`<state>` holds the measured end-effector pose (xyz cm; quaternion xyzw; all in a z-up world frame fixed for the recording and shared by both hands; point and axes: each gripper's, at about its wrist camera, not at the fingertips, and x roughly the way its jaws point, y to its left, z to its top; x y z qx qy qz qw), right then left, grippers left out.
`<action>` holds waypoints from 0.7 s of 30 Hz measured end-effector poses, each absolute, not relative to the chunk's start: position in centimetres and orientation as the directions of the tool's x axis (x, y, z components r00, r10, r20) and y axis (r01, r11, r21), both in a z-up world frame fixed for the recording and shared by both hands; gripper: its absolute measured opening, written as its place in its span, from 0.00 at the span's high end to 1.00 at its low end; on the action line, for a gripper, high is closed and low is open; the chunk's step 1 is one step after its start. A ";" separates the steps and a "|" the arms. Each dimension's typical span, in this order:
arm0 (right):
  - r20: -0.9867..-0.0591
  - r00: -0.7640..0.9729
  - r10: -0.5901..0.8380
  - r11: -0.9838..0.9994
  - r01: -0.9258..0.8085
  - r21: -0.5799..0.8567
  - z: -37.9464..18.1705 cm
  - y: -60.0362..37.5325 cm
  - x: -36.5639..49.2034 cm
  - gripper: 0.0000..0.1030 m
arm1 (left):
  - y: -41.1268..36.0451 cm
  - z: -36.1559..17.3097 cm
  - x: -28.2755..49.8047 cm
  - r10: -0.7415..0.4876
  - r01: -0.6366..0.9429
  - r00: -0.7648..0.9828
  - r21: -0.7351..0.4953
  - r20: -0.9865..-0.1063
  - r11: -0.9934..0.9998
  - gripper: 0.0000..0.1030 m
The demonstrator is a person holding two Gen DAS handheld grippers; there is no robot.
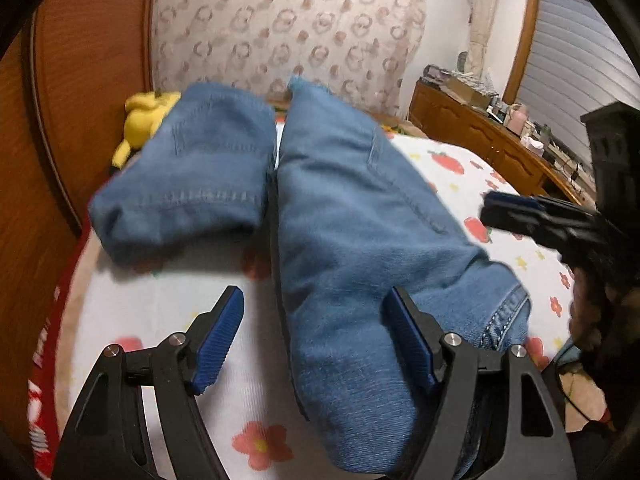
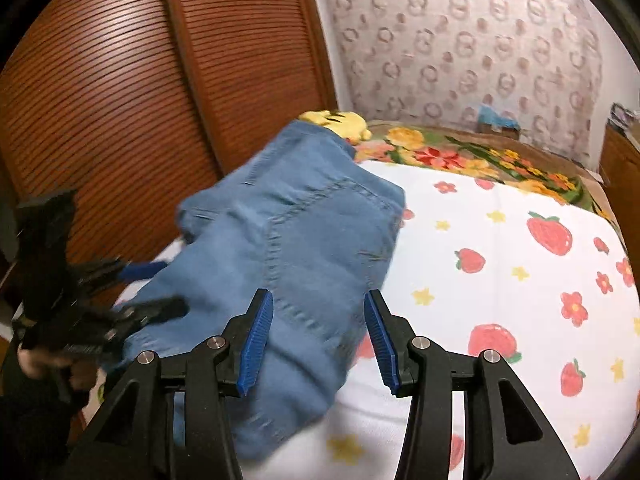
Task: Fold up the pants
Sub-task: 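Grasp the folded jeans bundle with the left gripper while the right gripper grasps it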
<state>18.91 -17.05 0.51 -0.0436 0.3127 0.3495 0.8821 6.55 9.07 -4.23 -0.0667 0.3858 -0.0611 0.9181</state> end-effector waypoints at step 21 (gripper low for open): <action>-0.678 0.437 0.591 0.757 -0.591 0.279 -3.1 -12.9 26.1 0.39 | 10.2 -7.5 7.4 -0.381 0.084 0.626 -0.428 -0.680 0.900 0.46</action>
